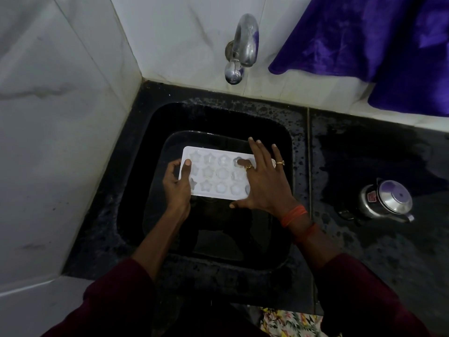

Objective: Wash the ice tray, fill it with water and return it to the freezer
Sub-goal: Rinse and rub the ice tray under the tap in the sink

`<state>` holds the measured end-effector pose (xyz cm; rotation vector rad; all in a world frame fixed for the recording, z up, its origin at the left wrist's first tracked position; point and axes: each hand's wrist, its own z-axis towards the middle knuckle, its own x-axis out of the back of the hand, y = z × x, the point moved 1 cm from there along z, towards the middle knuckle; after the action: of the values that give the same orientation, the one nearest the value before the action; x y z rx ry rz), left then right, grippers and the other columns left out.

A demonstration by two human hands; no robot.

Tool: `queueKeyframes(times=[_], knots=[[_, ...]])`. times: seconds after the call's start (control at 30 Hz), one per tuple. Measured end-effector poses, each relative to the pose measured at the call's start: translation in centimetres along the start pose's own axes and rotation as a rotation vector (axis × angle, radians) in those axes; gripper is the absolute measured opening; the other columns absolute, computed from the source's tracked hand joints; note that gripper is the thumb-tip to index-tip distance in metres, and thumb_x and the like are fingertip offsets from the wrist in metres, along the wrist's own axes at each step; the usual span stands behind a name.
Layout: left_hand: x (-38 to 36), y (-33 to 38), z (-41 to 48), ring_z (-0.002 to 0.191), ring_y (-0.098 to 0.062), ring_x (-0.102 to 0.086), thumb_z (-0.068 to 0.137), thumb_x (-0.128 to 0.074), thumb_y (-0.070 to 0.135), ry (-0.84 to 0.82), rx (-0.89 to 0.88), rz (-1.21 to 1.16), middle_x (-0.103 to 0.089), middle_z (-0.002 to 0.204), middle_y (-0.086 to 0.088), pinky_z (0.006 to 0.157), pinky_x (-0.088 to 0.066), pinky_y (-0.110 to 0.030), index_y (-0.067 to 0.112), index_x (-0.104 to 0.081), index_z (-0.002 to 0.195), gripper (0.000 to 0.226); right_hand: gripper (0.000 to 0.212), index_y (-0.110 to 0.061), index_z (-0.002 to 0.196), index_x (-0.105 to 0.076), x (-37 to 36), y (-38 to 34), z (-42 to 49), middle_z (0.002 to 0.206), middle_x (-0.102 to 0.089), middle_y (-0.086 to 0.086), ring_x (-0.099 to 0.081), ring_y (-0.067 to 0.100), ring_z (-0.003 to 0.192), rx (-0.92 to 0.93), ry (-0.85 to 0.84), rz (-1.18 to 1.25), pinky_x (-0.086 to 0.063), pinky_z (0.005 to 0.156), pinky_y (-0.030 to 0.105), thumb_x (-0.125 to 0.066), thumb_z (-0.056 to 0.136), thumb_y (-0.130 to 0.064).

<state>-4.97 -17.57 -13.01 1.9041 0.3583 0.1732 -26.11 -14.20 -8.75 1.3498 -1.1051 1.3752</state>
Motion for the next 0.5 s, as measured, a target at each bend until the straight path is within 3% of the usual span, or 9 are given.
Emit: queueKeyframes(times=[0.1, 0.2, 0.37, 0.5], knots=[[-0.16, 0.26, 0.01, 0.088, -0.015, -0.072, 0.095, -0.066, 0.032, -0.011, -0.008, 0.004, -0.072, 0.105, -0.003, 0.063, -0.058, -0.025, 0.017, -0.063, 0.107, 0.019, 0.120, -0.012, 0.132, -0.059, -0.07, -0.06, 0.15, 0.164, -0.014, 0.022, -0.014, 0.038, 0.152, -0.005, -0.004, 0.013, -0.003, 0.121, 0.060, -0.056, 0.047, -0.097], [-0.08, 0.32, 0.08, 0.086, -0.013, -0.072, 0.096, -0.065, 0.031, -0.009, -0.008, 0.012, -0.072, 0.103, -0.001, 0.062, -0.057, -0.023, 0.017, -0.063, 0.106, 0.018, 0.121, -0.018, 0.137, -0.054, -0.10, 0.07, 0.29, 0.164, -0.013, 0.022, -0.014, 0.039, 0.152, -0.007, -0.022, 0.050, -0.003, 0.121, 0.061, -0.043, 0.049, -0.101], [-0.01, 0.54, 0.20, 0.085, -0.012, -0.071, 0.096, -0.065, 0.031, 0.006, -0.022, 0.003, -0.071, 0.103, -0.002, 0.061, -0.056, -0.023, 0.015, -0.063, 0.107, 0.020, 0.126, -0.022, 0.145, -0.046, -0.08, 0.26, 0.85, 0.165, -0.009, 0.020, -0.010, 0.036, 0.153, -0.036, -0.042, 0.042, 0.006, 0.121, 0.057, -0.041, 0.047, -0.100], [-0.22, 0.65, 0.53, 0.088, -0.015, -0.071, 0.096, -0.065, 0.032, 0.001, -0.028, -0.012, -0.071, 0.106, -0.006, 0.065, -0.058, -0.027, 0.020, -0.063, 0.102, 0.014, 0.122, -0.020, 0.143, -0.050, 0.15, 0.11, 0.67, 0.165, -0.014, 0.018, -0.015, 0.034, 0.152, -0.059, 0.023, 0.078, -0.001, 0.121, 0.059, -0.040, 0.050, -0.098]])
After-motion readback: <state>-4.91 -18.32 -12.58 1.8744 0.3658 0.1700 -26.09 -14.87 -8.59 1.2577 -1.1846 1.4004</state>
